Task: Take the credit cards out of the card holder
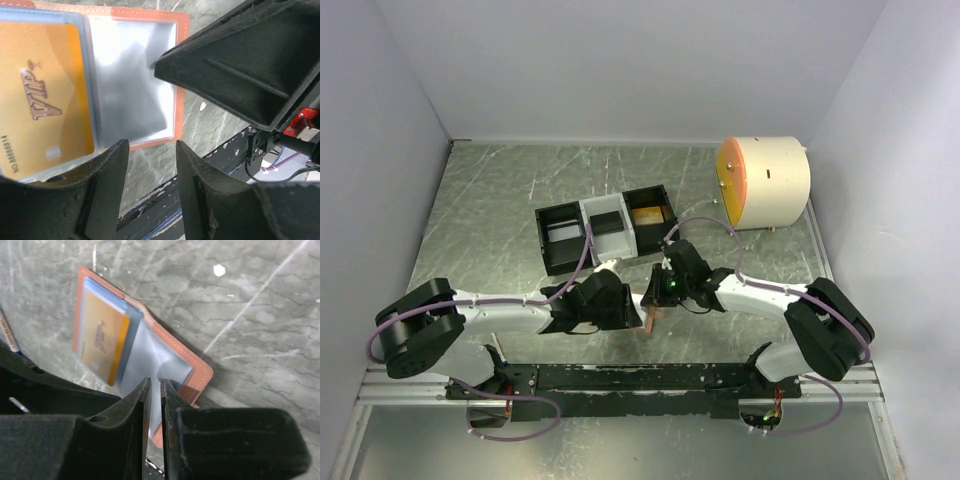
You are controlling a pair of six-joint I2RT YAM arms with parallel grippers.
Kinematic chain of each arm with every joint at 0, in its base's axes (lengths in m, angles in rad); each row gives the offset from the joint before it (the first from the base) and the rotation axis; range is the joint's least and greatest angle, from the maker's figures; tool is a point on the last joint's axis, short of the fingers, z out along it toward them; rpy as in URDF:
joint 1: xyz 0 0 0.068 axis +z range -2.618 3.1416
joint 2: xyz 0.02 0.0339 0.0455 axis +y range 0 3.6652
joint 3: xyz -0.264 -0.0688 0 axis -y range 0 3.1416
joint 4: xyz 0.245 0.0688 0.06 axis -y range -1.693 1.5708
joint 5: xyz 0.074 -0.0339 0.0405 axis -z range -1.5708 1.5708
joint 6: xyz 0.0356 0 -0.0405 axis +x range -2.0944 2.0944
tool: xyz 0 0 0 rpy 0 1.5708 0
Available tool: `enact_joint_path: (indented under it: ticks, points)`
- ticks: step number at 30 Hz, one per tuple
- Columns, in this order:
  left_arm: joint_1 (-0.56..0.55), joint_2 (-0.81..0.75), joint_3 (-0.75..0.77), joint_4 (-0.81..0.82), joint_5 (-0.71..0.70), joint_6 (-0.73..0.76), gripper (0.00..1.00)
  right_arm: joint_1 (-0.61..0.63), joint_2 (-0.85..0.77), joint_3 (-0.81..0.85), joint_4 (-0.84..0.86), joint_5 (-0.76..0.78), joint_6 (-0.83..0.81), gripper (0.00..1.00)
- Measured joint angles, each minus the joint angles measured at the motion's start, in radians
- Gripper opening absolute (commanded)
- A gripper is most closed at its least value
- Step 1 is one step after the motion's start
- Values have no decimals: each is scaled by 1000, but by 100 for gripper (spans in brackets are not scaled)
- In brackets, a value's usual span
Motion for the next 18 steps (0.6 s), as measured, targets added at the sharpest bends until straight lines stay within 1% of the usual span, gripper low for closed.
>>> enact_joint_path:
  ticks: [4,8,13,18]
  points:
    - [0,-24,0,-45,-12,2,57,7,-3,-31,1,63,-6,15]
    - [-1,-68,20,-121,-54,15,64,6,-9,-76,33,72,-8,17]
    - [1,-97,107,-234,-144,44,66,6,-10,-91,72,56,-8,19]
    - [62,-94,140,-291,-167,88,66,6,-10,-90,77,54,-8,20]
